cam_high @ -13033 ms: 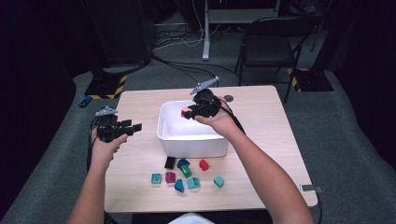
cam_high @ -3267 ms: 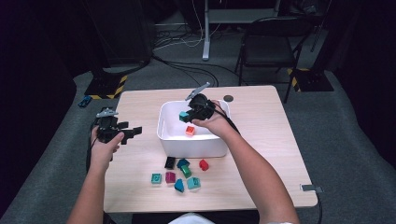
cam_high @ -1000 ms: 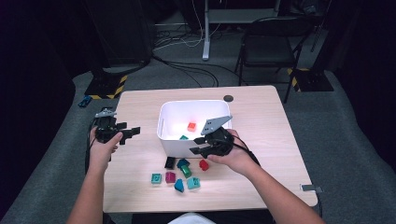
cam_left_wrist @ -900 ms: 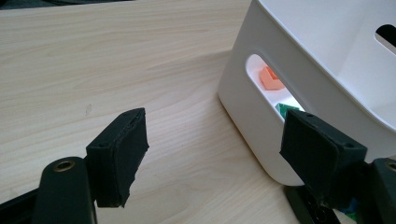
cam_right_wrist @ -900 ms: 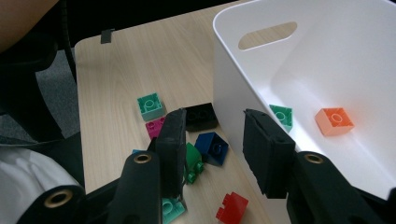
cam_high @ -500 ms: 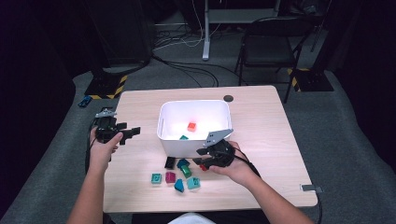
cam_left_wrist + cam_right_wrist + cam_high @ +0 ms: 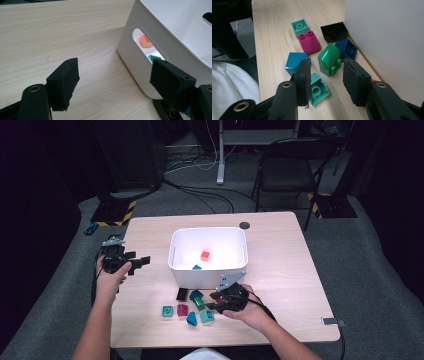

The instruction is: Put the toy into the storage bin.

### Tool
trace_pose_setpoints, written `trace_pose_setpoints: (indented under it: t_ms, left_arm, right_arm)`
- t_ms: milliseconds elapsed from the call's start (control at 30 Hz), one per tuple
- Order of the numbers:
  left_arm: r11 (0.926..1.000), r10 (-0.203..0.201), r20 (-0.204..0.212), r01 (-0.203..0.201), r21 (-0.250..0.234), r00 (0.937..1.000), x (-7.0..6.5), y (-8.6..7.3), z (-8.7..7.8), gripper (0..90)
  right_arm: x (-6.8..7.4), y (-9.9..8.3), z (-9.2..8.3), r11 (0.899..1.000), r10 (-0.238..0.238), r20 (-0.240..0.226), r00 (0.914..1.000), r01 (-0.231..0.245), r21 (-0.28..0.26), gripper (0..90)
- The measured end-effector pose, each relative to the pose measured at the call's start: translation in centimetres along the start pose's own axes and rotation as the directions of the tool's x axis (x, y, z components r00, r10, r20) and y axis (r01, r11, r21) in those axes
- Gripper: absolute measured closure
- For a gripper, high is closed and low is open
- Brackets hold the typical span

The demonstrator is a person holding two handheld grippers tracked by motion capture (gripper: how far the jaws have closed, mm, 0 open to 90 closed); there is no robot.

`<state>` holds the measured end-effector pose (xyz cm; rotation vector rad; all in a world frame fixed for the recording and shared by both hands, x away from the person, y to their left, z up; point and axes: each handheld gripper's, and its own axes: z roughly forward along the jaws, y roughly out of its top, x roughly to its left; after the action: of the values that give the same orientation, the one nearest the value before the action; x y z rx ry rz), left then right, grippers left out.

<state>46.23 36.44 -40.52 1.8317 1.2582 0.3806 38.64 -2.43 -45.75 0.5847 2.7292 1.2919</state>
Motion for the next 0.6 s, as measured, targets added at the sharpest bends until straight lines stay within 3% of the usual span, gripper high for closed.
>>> trace_pose_setpoints:
  t_ms: [600]
  left_arm:
    - [0.9999, 0.002, 0.006, -0.002, 0.013, 1.0000, 0.0, 0.0, 0.0, 22.9]
  right_arm:
    - [0.6, -2.8, 3.2, 0.998, -0.003, -0.027, 0.9996, 0.004, 0.067, 50.2]
